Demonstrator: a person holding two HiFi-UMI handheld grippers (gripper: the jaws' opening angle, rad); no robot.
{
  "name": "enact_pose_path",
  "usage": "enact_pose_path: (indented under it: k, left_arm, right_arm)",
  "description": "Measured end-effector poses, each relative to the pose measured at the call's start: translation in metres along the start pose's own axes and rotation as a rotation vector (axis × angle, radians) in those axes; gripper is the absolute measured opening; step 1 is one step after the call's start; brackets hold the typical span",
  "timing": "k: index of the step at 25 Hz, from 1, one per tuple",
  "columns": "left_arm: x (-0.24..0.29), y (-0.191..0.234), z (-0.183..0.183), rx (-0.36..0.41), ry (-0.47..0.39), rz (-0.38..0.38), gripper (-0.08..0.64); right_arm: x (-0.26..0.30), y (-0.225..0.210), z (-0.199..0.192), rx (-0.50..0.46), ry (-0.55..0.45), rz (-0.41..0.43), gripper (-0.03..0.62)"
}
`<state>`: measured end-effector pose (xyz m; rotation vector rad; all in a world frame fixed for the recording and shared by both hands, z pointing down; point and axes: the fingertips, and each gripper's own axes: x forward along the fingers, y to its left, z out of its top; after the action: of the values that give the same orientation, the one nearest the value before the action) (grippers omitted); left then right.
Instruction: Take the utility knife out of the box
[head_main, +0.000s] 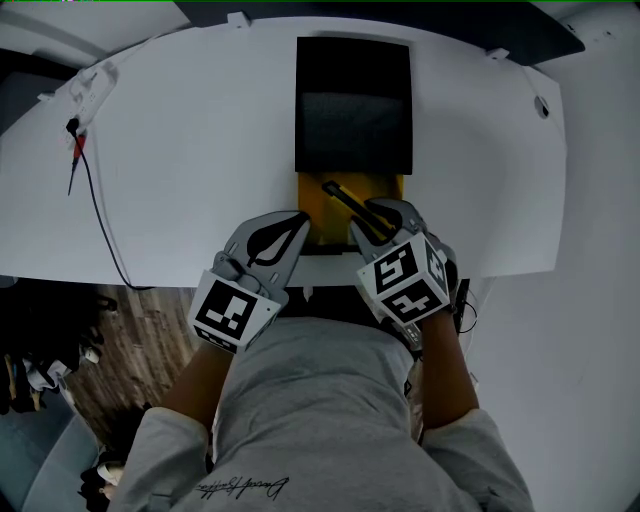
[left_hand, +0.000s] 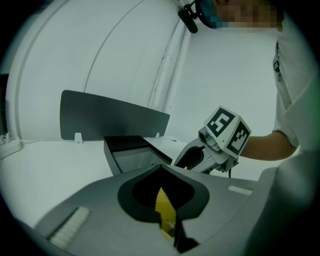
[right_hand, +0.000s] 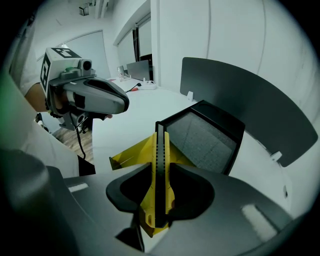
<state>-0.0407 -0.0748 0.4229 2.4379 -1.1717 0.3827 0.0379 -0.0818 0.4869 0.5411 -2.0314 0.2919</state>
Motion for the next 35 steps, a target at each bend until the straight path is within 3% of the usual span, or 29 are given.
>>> enact_pose_path:
  k: [35]
  left_arm:
    - [-0.022, -0.011, 0.057, 0.038, -0.088, 0.018, 0.002]
  right_arm:
    - [-0.087, -0.002, 0.049, 0.146, -0.269, -0.026, 0.132]
